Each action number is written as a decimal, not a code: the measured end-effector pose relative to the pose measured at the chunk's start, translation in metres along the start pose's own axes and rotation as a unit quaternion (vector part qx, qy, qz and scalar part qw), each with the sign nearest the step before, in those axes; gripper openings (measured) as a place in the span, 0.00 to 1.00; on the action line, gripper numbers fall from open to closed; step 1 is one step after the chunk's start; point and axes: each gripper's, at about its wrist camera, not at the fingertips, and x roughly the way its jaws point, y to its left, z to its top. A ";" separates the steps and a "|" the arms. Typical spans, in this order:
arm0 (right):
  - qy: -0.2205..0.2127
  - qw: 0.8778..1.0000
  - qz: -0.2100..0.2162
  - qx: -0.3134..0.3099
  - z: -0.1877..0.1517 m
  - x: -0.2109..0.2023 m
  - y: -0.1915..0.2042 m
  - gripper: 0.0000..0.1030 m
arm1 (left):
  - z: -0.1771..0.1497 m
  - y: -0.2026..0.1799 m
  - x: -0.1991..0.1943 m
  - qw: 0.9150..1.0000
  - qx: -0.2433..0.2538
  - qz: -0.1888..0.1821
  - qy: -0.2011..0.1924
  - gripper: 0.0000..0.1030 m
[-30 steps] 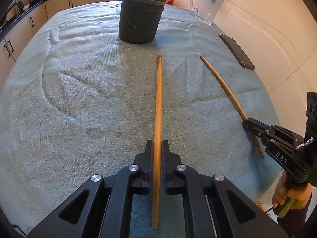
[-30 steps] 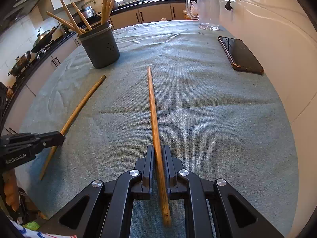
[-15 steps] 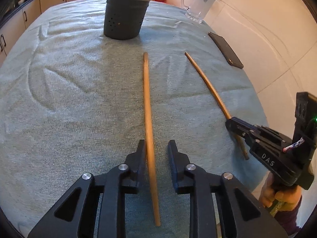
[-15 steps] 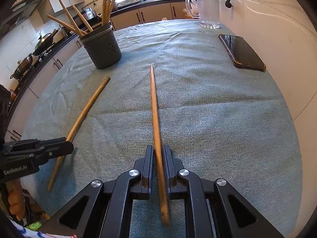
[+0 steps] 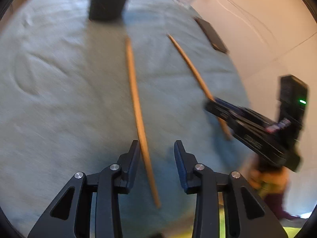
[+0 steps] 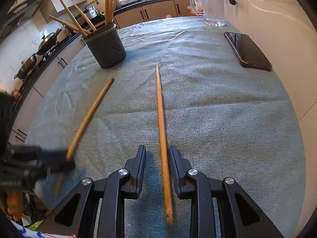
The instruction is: Organize utensils
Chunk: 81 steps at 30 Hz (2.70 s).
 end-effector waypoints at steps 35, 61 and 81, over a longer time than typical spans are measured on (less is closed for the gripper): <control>0.031 0.967 0.051 -0.248 -0.051 -0.017 0.102 0.13 | 0.118 -0.007 0.037 0.943 0.146 0.298 -0.037 0.19; -0.061 0.984 0.024 -0.165 0.062 -0.016 0.071 0.47 | -0.001 0.005 -0.044 0.967 0.167 0.178 -0.079 0.36; -0.006 0.990 -0.032 -0.136 0.063 0.019 0.031 0.47 | 0.047 -0.027 0.018 0.954 0.192 0.225 -0.051 0.10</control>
